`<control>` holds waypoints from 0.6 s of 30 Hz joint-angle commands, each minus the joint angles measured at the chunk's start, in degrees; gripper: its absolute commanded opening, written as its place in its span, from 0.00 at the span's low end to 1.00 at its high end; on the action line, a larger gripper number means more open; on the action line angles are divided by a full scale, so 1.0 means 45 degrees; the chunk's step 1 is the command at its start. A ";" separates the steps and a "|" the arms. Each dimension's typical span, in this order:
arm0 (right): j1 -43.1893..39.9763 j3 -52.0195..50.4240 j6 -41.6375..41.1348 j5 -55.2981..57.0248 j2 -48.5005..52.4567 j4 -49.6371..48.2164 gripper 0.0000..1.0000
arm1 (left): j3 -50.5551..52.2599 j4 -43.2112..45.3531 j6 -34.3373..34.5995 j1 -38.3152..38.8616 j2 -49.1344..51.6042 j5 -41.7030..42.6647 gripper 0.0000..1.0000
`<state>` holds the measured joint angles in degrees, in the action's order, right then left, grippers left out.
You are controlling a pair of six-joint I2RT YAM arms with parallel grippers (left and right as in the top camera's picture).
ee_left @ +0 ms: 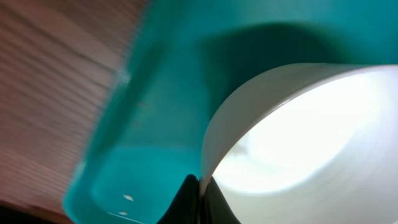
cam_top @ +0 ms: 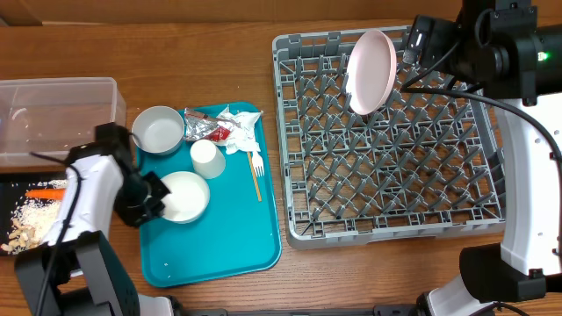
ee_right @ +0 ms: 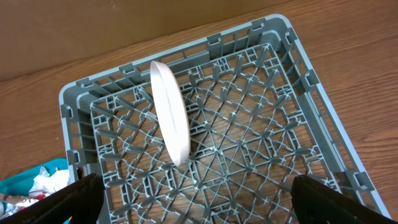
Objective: Sort waste into correct bins and load items into the dishwasher rack
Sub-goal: 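Move the left gripper to the white bowl on the teal tray, then push the white bowl rightward across the teal tray with the left gripper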
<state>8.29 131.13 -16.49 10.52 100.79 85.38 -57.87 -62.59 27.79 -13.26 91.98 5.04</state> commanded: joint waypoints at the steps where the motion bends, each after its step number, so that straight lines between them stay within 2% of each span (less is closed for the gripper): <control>1: -0.0015 0.0015 -0.0010 0.0078 -0.0083 -0.0034 1.00 | -0.0102 -0.0024 -0.0389 0.1001 -0.0209 0.1122 0.04; 10: -0.0015 0.0015 -0.0010 0.0078 -0.0083 -0.0034 1.00 | -0.0097 0.0165 0.0481 0.3439 -0.0209 0.1865 0.04; 18: -0.0015 0.0015 -0.0010 0.0078 -0.0083 -0.0034 1.00 | -0.0092 -0.0102 0.1141 0.5591 -0.0204 0.1802 0.04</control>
<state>8.27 131.13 -16.47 10.50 100.79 85.36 -57.87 -62.48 30.28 9.41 91.96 12.05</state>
